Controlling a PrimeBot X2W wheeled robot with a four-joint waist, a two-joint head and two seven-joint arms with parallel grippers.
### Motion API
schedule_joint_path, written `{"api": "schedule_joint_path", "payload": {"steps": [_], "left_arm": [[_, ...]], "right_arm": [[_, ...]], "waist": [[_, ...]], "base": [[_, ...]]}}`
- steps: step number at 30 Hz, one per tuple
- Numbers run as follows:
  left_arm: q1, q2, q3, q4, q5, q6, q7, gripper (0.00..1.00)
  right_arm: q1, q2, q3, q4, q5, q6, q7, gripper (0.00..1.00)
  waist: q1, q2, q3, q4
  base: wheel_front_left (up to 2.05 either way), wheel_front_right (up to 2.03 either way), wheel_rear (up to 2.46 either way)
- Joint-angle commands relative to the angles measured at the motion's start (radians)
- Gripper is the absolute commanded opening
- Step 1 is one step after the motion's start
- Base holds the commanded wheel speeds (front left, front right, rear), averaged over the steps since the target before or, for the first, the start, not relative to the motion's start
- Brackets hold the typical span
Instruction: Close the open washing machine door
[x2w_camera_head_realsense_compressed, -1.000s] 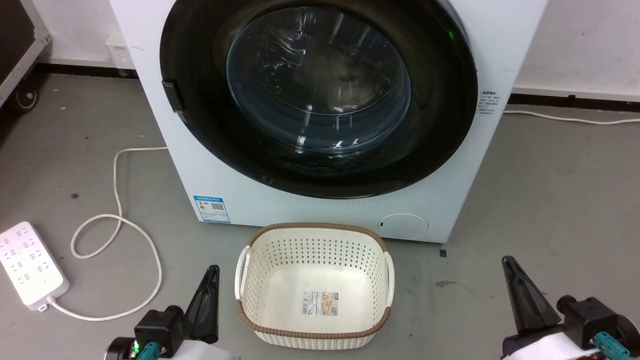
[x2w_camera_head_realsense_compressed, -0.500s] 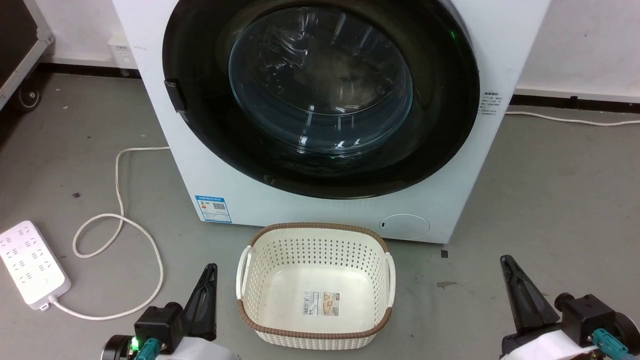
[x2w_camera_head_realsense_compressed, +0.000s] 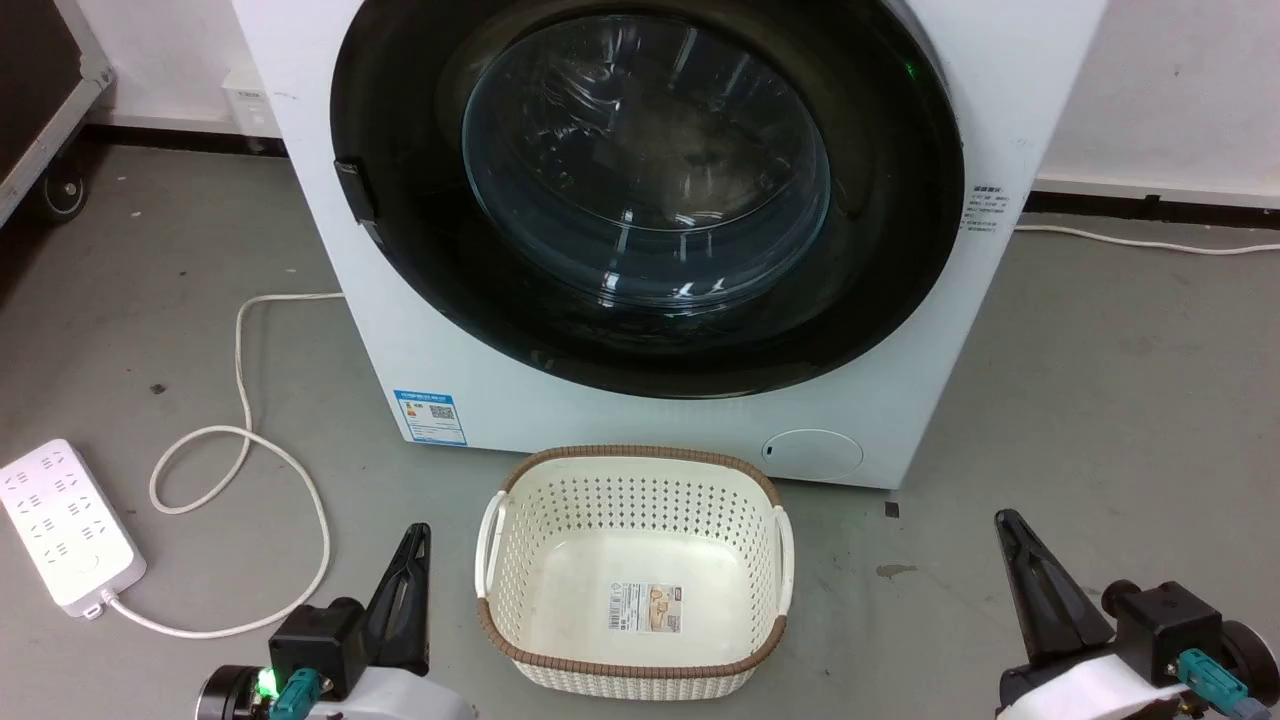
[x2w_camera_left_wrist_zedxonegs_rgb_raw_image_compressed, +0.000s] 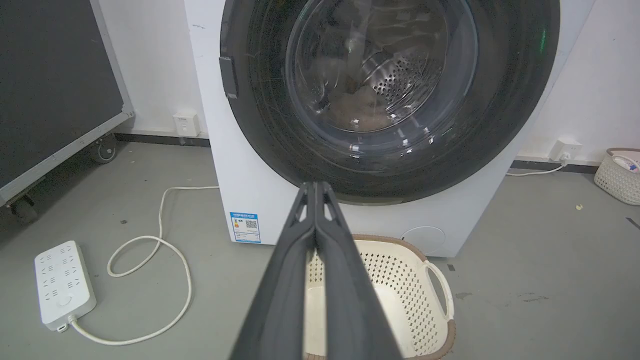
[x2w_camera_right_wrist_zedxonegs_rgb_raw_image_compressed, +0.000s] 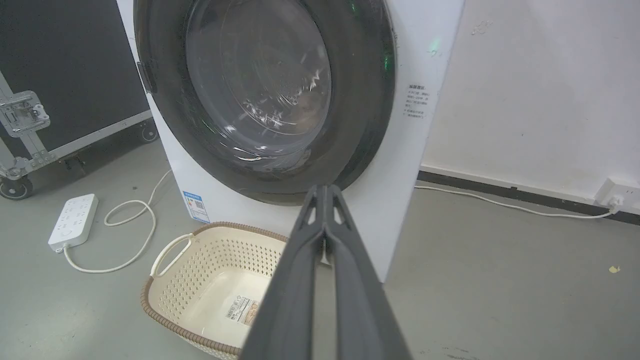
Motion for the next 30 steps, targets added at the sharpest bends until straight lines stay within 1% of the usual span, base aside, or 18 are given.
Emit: {"api": "schedule_joint_path", "payload": {"steps": [1, 30], "left_arm": [[-0.007, 0.0, 0.004, -0.007, 0.009, 0.007, 0.007, 0.0], [-0.011, -0.001, 0.02, -0.044, 0.045, 0.024, 0.068, 0.0]], "right_arm": [[-0.007, 0.005, 0.002, -0.009, -0.005, 0.0, 0.004, 0.0], [-0.012, 0.011, 0.009, -0.037, -0.016, 0.0, 0.066, 0.0]], "waist": [[0.0, 0.0, 0.0, 0.0], [0.0, 0.0, -0.002, 0.01]], "base": [[0.0, 0.0, 0.0], [0.0, 0.0, 0.0]]}}
